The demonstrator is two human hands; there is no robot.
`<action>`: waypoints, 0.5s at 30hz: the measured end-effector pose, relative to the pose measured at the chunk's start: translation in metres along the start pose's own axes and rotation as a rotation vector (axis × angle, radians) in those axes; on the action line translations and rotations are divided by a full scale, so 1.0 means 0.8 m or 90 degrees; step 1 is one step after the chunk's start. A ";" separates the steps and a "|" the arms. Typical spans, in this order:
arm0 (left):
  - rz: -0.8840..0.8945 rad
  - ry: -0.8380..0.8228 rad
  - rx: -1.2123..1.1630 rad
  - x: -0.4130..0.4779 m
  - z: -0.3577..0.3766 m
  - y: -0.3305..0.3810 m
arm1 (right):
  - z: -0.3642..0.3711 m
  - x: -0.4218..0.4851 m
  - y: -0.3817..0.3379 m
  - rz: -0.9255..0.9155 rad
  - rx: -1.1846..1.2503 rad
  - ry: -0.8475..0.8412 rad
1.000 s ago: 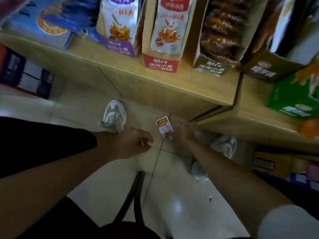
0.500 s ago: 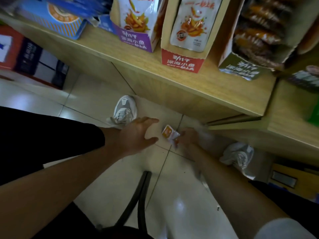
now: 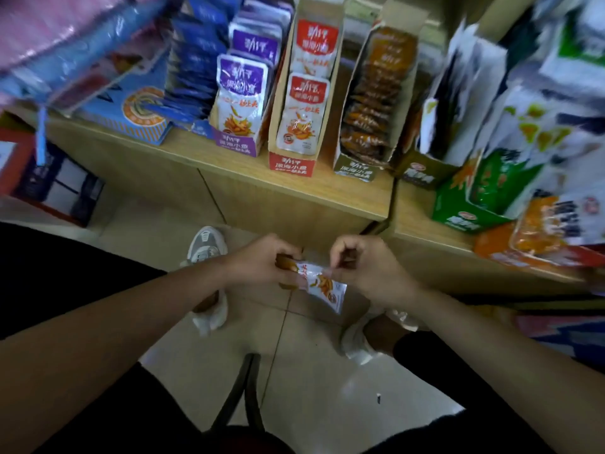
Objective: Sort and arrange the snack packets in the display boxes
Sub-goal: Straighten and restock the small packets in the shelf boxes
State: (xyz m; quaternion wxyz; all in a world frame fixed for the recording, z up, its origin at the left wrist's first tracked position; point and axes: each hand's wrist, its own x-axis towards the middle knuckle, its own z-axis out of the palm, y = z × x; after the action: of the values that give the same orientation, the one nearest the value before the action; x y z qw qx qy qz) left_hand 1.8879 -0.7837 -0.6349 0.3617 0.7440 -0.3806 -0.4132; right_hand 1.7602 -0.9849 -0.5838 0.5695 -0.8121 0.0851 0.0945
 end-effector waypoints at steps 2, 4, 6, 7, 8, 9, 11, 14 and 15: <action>0.023 0.019 -0.024 -0.011 -0.013 0.034 | -0.013 -0.016 -0.012 -0.006 0.016 0.048; 0.046 0.045 -0.073 -0.023 -0.025 0.062 | -0.021 -0.029 -0.020 -0.007 0.025 0.087; 0.056 0.074 -0.123 -0.032 -0.040 0.086 | -0.029 -0.038 -0.027 -0.007 0.041 0.115; 0.057 0.096 -0.137 -0.034 -0.049 0.098 | -0.034 -0.041 -0.032 -0.006 0.043 0.128; 0.056 0.125 -0.144 -0.035 -0.059 0.110 | -0.041 -0.043 -0.037 -0.008 0.038 0.144; 0.061 0.162 -0.144 -0.035 -0.070 0.121 | -0.049 -0.042 -0.042 -0.015 0.014 0.171; 0.096 0.250 -0.126 -0.032 -0.092 0.147 | -0.071 -0.034 -0.049 -0.047 -0.084 0.247; 0.165 0.379 -0.140 -0.014 -0.129 0.180 | -0.098 -0.012 -0.063 -0.121 -0.245 0.303; 0.187 0.414 -0.135 -0.006 -0.140 0.189 | -0.102 -0.003 -0.066 -0.139 -0.295 0.296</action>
State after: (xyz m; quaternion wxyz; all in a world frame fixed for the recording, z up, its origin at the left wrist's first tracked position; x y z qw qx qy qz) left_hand 1.9455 -0.8223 -0.4600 0.5941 0.7323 -0.3036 -0.1365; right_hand 1.7754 -1.0438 -0.5080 0.3418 -0.9240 0.1018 -0.1379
